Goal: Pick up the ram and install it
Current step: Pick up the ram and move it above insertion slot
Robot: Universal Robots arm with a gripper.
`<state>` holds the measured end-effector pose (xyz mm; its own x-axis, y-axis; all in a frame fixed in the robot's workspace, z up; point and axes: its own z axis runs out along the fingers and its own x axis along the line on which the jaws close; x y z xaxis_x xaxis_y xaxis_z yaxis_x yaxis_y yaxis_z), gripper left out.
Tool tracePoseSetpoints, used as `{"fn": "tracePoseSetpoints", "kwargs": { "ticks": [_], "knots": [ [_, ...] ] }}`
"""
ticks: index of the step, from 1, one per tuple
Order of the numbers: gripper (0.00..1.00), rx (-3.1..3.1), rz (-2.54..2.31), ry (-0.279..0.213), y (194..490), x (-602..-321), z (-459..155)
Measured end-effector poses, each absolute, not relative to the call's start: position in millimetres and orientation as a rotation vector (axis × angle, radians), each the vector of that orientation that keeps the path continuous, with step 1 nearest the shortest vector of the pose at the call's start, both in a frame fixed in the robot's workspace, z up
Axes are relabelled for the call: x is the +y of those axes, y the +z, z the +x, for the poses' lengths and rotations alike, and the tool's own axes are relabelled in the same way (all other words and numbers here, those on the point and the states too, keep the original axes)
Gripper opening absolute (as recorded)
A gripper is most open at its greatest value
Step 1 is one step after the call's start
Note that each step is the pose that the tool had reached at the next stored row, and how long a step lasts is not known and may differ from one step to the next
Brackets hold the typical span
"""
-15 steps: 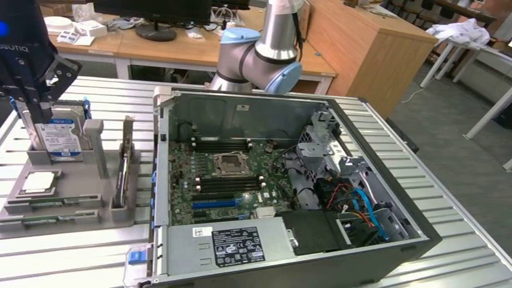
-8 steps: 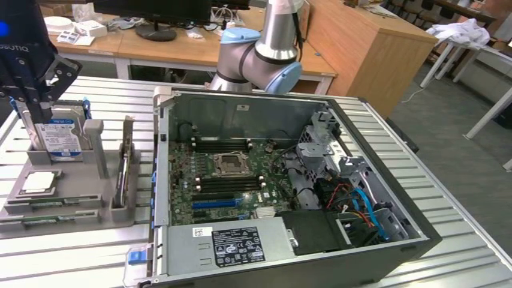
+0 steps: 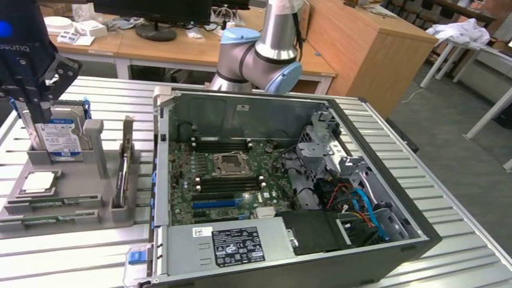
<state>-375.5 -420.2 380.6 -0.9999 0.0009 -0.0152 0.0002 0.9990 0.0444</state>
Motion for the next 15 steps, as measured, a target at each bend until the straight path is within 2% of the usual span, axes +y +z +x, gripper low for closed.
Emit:
{"fn": "tracePoseSetpoints", "kwargs": {
  "ticks": [15],
  "knots": [
    [0.11,3.114,-0.316,0.072,380.6,-420.2,-375.4]
  ]
}}
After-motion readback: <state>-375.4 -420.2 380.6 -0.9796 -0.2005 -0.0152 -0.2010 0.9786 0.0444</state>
